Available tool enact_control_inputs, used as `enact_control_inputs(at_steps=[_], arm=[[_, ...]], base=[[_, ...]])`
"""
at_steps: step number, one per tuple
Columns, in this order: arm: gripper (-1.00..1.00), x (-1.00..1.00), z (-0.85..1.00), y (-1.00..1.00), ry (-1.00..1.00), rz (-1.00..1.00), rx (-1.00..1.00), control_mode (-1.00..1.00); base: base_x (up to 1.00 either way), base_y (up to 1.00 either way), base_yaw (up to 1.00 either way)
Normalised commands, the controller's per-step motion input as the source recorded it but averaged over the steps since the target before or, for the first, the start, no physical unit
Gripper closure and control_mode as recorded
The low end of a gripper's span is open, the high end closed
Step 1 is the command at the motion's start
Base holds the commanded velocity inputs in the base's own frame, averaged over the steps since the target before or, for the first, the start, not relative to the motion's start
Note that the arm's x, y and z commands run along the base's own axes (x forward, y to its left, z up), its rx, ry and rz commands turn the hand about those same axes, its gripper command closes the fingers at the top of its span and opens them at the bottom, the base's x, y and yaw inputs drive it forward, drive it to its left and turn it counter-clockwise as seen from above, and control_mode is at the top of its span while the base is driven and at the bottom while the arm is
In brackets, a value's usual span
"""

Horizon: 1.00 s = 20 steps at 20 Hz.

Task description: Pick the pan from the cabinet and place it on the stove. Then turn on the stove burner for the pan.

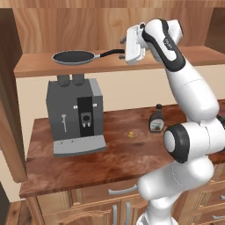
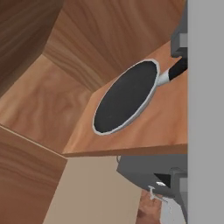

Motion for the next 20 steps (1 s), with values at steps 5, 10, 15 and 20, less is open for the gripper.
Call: enact_control_inputs(at_steps=[5, 10, 15, 20], arm=[[-1.00, 0.23, 0.00, 0.00, 0.00, 0.00, 0.00, -1.00], [-1.00, 0.20, -0.09, 0.00, 0.00, 0.00, 0.00, -1.00], [-1.00, 0.20, -0.16, 0.00, 0.00, 0.00, 0.00, -1.00], [-1.00, 0.23, -0.12, 0.00, 0.00, 0.00, 0.00, -1.00]], base=[[0.00, 0.00, 0.00], [0.00, 0.00, 0.00], [0.00, 0.00, 0.00], [0.00, 0.00, 0.00]])
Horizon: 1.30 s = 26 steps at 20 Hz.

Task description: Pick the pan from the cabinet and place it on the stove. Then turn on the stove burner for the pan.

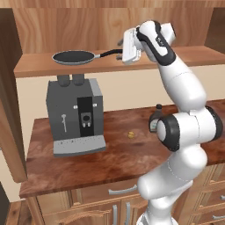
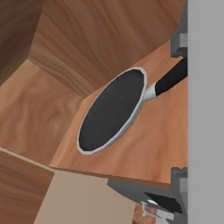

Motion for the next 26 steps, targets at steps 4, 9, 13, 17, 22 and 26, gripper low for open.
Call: enact_control_inputs(at_steps=[4, 9, 13, 17, 22, 26], arm=[[-1.00, 0.25, -0.10, 0.00, 0.00, 0.00, 0.00, -1.00], [-1.00, 0.23, -0.11, 0.00, 0.00, 0.00, 0.00, -1.00], [-1.00, 0.22, -0.12, 0.00, 0.00, 0.00, 0.00, -1.00], [-1.00, 0.25, -0.10, 0.00, 0.00, 0.00, 0.00, -1.00], [-1.00, 0.25, -0.09, 0.00, 0.00, 0.00, 0.00, -1.00], [-1.00, 0.25, -0.08, 0.00, 0.00, 0.00, 0.00, -1.00]], base=[[0.00, 0.00, 0.00], [0.00, 0.00, 0.00], [0.00, 0.00, 0.00], [0.00, 0.00, 0.00], [0.00, 0.00, 0.00], [0.00, 0.00, 0.00]])
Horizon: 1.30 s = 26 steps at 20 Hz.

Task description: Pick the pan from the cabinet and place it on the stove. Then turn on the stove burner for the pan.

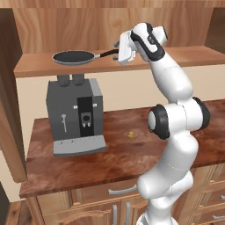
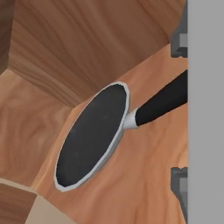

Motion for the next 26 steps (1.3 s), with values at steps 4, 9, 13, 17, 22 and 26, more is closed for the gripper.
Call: enact_control_inputs(at_steps=[4, 9, 13, 17, 22, 26], arm=[[-1.00, 0.23, -0.13, 0.00, 0.01, 0.00, -0.02, -1.00], [-1.00, 0.19, -0.24, 0.00, 0.01, 0.00, -0.03, -1.00], [-1.00, 0.19, -0.25, 0.00, 0.02, 0.00, -0.04, -1.00], [-1.00, 0.20, -0.25, 0.00, 0.01, 0.00, -0.03, -1.00], [-1.00, 0.19, -0.28, 0.00, 0.01, 0.00, -0.03, -1.00], [-1.00, 0.11, -0.21, 0.02, 0.00, 0.00, 0.00, -1.00]], base=[[0.00, 0.00, 0.00], [0.00, 0.00, 0.00], [0.00, 0.00, 0.00], [0.00, 0.00, 0.00], [0.00, 0.00, 0.00], [0.00, 0.00, 0.00]])
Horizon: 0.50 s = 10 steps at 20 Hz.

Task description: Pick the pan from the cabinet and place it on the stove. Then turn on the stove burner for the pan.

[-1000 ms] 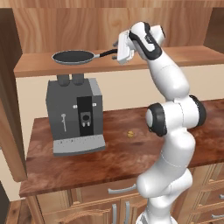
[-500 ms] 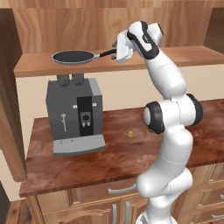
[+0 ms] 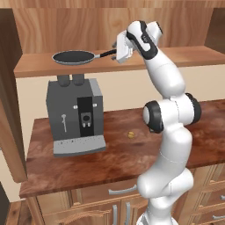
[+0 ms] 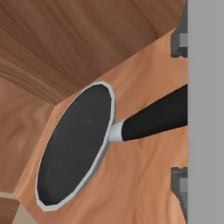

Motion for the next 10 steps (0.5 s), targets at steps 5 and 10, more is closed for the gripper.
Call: enact_control_inputs(at_steps=[5, 10], arm=[[-1.00, 0.08, -0.21, 0.03, 0.00, 0.00, 0.00, -1.00], [-1.00, 0.08, -0.20, 0.03, 0.01, 0.00, 0.00, -1.00]], base=[[0.00, 0.00, 0.00], [0.00, 0.00, 0.00]])
